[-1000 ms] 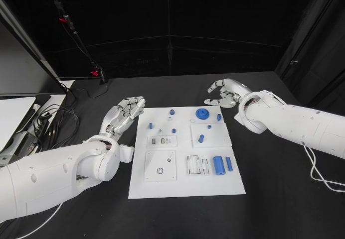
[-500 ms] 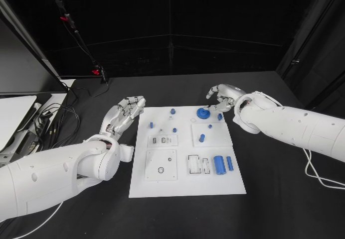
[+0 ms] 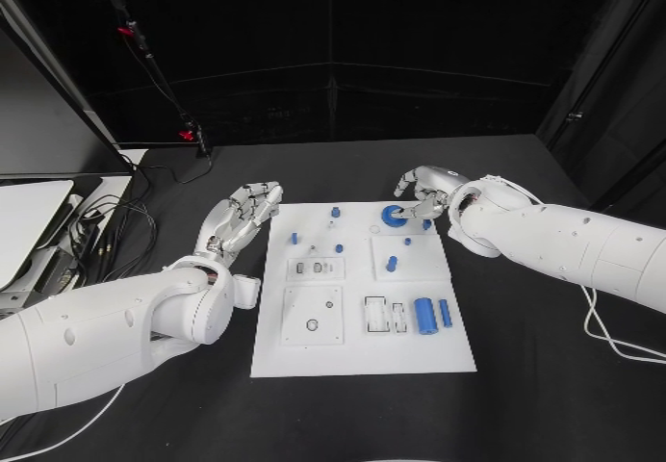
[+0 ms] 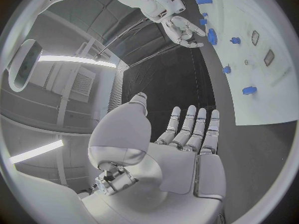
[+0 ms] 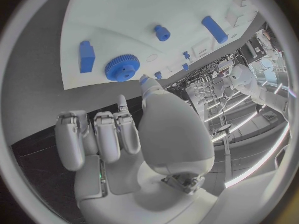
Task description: Assemble the parts on the task board
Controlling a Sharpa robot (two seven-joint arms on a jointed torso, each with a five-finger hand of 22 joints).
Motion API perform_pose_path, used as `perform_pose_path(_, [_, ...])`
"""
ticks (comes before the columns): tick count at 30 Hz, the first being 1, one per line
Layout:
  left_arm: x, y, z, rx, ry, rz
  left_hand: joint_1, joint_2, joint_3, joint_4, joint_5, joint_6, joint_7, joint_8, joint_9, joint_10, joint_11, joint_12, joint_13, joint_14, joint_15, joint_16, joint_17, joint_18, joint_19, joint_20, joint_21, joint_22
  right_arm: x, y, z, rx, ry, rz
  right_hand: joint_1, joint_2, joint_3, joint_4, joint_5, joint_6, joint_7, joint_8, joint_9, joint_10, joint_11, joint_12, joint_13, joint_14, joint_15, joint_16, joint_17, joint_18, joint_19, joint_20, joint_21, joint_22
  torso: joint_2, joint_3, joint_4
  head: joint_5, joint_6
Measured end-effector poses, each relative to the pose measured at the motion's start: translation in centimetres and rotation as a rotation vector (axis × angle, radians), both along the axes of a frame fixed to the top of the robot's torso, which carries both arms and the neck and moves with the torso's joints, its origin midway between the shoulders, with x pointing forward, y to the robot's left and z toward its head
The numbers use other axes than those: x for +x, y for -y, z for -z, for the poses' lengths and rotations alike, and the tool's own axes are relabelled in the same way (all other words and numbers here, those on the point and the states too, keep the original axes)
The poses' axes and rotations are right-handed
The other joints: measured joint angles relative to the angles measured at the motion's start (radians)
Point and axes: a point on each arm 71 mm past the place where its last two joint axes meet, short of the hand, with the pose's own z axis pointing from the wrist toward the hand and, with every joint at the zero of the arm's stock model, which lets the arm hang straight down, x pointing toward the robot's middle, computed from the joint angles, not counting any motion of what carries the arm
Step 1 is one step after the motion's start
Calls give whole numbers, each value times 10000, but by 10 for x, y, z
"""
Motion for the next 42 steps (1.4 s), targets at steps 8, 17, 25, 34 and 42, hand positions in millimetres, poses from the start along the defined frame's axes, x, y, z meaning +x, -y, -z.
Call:
perform_pose_path(8, [0,0,0,-2,-1,5,0,0,0,0,0,0,0,0,0,0,0,0,0,0,0,0,0,0,0,0,0,0,0,-3,3,-273,-225,-36,208,50,168,-143,-84,0,0,0,-57,0,0,0,-1,-25,-51,0,0,0,-37,-37,0,0,0,1,-4,46,-18])
perform_pose_path(17, [0,0,0,0,-1,-3,0,0,0,0,0,0,0,0,0,0,0,0,0,0,0,0,0,0,0,0,0,-1,0,-7,6,-613,-428,-62,263,-5,199,-174,-140,0,0,0,-82,0,0,0,-1,1,-95,0,-2,2,1,-74,0,-1,-1,1,-9,31,-31])
perform_pose_path(25, [0,0,0,0,0,-3,0,0,0,0,-1,0,0,0,0,0,0,0,0,0,0,0,0,0,0,0,0,-1,0,-9,7,-925,-480,-75,327,60,283,-171,-182,71,0,0,-106,0,-77,0,-1,-15,-133,0,-2,2,-35,-118,0,-1,-3,1,-11,43,-39])
perform_pose_path(34, [0,0,0,1,0,-2,39,39,0,0,-1,0,0,0,0,34,34,0,0,0,0,0,0,0,0,0,41,-2,0,-10,8,-1085,-493,-8,367,102,350,-217,-218,272,-18,0,-128,38,-113,0,-1,-24,-194,0,-2,3,-3,-150,0,-2,-2,4,-11,45,-41])
perform_pose_path(42, [0,0,0,0,1,2,40,39,0,0,-1,0,0,0,0,34,34,0,0,0,0,0,0,0,0,0,40,-2,0,-12,8,-1145,-517,7,342,282,449,-259,-258,442,-92,-155,-229,40,-187,0,-2,-24,-267,0,-3,3,-1,-222,0,-2,-3,5,-11,65,-59])
